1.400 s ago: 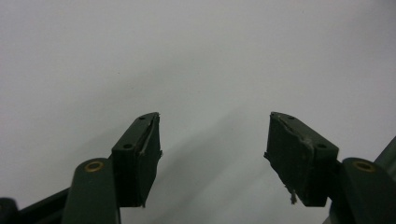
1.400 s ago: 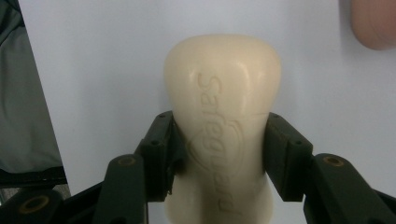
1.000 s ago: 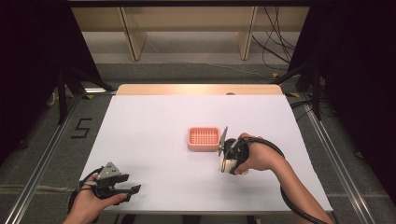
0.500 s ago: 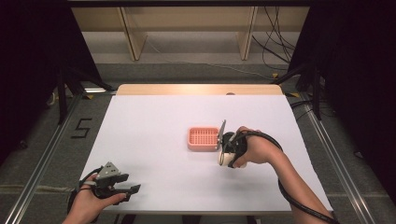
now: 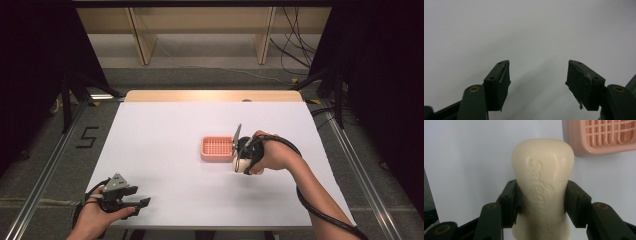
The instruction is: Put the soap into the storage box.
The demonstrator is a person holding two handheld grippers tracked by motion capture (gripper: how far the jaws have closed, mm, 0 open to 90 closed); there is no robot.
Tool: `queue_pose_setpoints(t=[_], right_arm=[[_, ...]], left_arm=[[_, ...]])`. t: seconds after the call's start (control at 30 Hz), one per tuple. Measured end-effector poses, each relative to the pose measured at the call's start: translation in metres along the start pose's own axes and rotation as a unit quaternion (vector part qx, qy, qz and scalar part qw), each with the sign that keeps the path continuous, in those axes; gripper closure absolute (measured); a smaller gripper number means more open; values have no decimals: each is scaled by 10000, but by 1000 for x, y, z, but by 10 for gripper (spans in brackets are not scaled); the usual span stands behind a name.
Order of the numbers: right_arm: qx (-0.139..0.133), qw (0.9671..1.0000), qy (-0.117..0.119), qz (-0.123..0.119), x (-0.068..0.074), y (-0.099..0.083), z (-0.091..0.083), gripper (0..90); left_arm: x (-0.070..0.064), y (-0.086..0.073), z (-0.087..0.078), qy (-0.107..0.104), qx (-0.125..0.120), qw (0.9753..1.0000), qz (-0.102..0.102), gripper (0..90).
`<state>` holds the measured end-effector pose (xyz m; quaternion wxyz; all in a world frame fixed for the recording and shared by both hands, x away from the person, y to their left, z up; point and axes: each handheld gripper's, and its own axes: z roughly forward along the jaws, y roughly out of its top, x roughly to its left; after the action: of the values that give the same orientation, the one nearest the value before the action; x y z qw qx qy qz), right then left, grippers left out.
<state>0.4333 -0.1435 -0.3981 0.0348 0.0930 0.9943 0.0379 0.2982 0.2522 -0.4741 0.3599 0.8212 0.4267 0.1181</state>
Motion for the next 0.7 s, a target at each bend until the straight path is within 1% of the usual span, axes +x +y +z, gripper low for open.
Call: queue_pose_setpoints(t=[0.03,0.07,0.1,0.13,0.17,0.2,0.23,0.27,0.3,0.33,0.37,0.4,0.43,0.47,0.5,0.53,0.57,0.63,0.67,0.7], right_arm=[[-59,9998,0,-182,-3,1,1,504],[-107,9997,2,-216,-4,1,1,504],[-7,10000,-1,-89,-4,1,-1,504],[-78,9999,-17,-98,-5,1,-1,505],[-15,10000,-19,28,-4,2,-2,504],[-26,10000,-5,-20,-6,2,-2,504],[-154,9994,-17,-315,-10,2,0,504],[-71,9998,-3,-173,-9,2,-2,504],[-46,10000,-22,-17,-7,3,-3,504],[-96,9997,-37,-199,-11,3,-2,504],[-8,10000,-30,34,-8,4,-4,504],[-54,10000,-13,-29,-9,5,-4,505],[-20,10000,-13,4,-10,5,-5,504],[-69,9999,-52,-94,-12,6,-4,504],[-49,10000,-36,-22,-11,6,-5,505],[-70,10000,-58,-36,-12,7,-5,504],[-29,10000,-11,-34,-13,7,-5,504],[-116,9997,-69,-193,-15,8,-5,505],[-34,10000,-28,-75,-15,9,-6,504],[-119,9997,-67,-189,-17,10,-6,505]], left_arm=[[0,0,0,-3,-1,10000,16,345],[1,0,-2,-44,58,9999,128,345],[1,0,-1,-54,36,9999,105,346],[0,0,0,-54,-8,10000,16,346],[0,0,0,-57,-5,10000,25,346],[0,0,-1,-61,25,10000,25,346],[0,0,0,-63,10,10000,16,346],[1,0,-1,-45,33,9999,117,346],[1,0,-1,-47,46,9999,135,346],[1,0,-1,-45,40,9999,127,346],[1,0,-1,-42,25,9999,128,346],[1,0,-1,-53,26,9999,104,346],[0,0,0,-59,-7,10000,21,346],[0,0,0,-58,-14,10000,13,346],[0,0,0,-61,0,10000,29,346],[0,0,0,-58,-2,10000,27,346],[0,0,0,-59,0,10000,29,347],[1,0,-2,-47,34,9999,140,346],[0,0,-1,-47,-17,10000,79,347],[0,0,0,-23,-26,10000,57,347]])
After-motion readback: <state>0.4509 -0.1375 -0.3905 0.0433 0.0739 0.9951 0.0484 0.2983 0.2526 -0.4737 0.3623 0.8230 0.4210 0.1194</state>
